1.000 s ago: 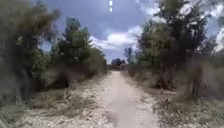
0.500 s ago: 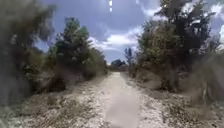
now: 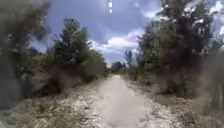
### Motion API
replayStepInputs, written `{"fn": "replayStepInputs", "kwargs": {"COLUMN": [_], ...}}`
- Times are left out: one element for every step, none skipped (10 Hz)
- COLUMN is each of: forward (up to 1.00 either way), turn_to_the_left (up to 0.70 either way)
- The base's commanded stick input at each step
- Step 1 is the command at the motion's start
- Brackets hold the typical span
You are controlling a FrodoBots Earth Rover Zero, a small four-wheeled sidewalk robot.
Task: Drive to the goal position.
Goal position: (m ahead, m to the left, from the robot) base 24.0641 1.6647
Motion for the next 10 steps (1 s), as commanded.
{"fn": "replayStepInputs", "kwargs": {"forward": [0.50,0.50,0.50,0.50,0.50,0.50,0.50,0.50,0.50,0.50], "turn_to_the_left": [-0.10,0.00,0.00,0.00,0.00,0.00,0.00,0.00,0.00,0.00]}}
